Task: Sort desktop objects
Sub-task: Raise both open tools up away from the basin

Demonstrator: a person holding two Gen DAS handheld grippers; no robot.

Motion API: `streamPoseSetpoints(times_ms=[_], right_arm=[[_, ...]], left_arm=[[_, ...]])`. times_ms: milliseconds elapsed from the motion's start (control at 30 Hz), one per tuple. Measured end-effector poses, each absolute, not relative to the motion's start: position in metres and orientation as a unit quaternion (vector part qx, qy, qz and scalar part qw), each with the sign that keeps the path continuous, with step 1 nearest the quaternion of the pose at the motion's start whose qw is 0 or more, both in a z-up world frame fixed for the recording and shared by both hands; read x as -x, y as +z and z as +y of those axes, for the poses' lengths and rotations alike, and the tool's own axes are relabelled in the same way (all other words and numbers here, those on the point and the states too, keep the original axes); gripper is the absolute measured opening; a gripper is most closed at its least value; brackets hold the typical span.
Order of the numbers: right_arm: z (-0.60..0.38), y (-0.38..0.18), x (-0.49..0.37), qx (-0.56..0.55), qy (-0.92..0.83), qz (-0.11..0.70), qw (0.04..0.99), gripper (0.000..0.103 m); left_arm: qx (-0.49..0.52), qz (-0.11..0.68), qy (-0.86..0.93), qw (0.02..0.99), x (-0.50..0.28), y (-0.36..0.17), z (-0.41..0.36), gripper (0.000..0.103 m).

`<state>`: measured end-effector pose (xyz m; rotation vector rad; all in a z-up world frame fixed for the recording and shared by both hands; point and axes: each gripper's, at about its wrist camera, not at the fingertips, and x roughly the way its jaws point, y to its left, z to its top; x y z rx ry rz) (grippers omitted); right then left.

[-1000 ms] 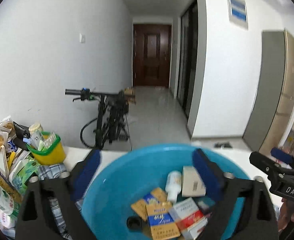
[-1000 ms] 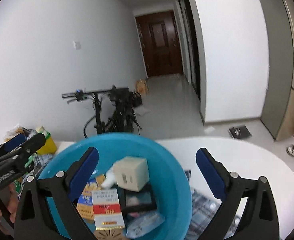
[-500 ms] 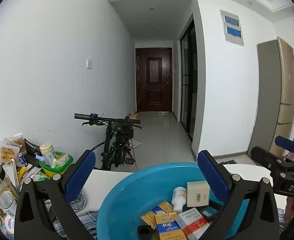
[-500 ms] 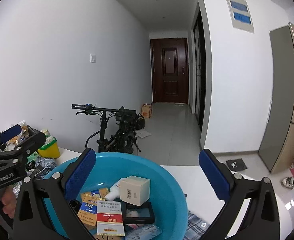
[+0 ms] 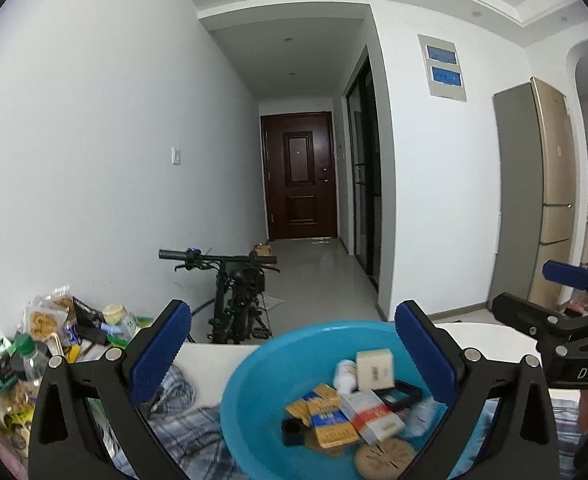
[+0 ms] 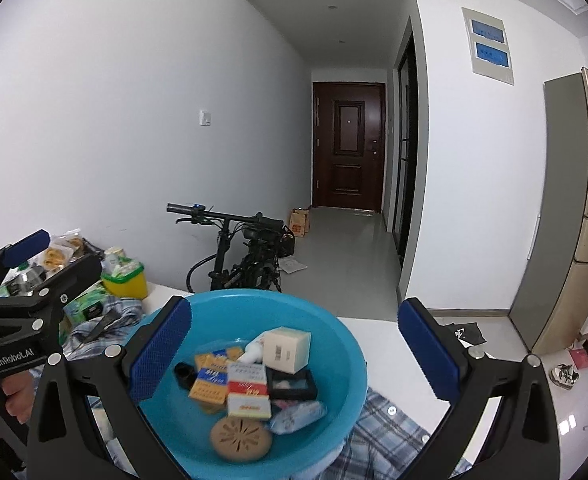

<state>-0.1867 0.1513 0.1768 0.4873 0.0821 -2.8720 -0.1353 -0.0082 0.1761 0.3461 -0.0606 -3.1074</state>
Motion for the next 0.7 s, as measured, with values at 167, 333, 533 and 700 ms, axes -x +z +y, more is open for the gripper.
streamPoseSetpoints(times_ms=[167, 333, 533, 700], right_arm=[[0.152, 0.183, 0.150, -0.156, -0.980, 0.038, 0.116, 0.103], [0.156, 0.191, 0.115, -0.146, -0.981, 0.037, 0.120, 0.103], [0.162, 0.197, 0.095, -0.139, -0.983, 0.032, 0.114, 0.103], [0.165, 0.194, 0.083, -0.136, -0.984, 0.040, 0.106, 0.103]], left_arm=[[-0.103, -0.002, -0.995, 0.017, 0.094, 0.189, -0.010, 0.103], [-0.072, -0.017, -0.997, 0.026, 0.053, 0.203, -0.008, 0.103], [-0.080, -0.013, -0.997, -0.005, 0.023, 0.213, -0.003, 0.103], [-0.072, -0.010, -0.997, 0.001, 0.009, 0.207, -0.004, 0.103]])
